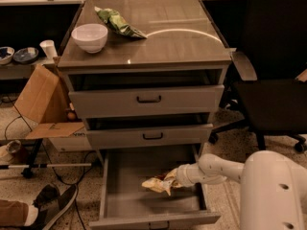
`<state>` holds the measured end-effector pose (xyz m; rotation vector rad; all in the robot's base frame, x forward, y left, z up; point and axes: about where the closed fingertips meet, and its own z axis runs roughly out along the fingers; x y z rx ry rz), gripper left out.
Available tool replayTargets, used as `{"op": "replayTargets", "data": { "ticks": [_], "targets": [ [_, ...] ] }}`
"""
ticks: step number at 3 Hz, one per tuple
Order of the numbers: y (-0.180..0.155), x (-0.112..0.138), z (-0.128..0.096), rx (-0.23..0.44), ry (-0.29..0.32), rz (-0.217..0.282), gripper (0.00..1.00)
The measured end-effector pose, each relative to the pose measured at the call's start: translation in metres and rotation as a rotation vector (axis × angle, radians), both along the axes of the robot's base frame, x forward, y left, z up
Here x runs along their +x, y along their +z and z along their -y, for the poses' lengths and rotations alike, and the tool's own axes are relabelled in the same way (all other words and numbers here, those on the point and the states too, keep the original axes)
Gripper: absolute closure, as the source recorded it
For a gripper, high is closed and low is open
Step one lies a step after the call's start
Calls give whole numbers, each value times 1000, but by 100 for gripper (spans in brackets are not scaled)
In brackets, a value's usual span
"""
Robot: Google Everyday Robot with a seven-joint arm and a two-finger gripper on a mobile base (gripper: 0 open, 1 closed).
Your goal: Pick brown chip bag from bottom drawer and place on counter
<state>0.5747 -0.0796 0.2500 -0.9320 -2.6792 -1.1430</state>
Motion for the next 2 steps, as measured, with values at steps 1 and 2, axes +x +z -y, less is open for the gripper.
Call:
{"op": "replayTargets", "data": {
  "ticks": [1,2],
  "targets": [
    [50,-13,33,-74,21,54,100],
    [101,-19,65,-137,39,116,100]
  ]
}}
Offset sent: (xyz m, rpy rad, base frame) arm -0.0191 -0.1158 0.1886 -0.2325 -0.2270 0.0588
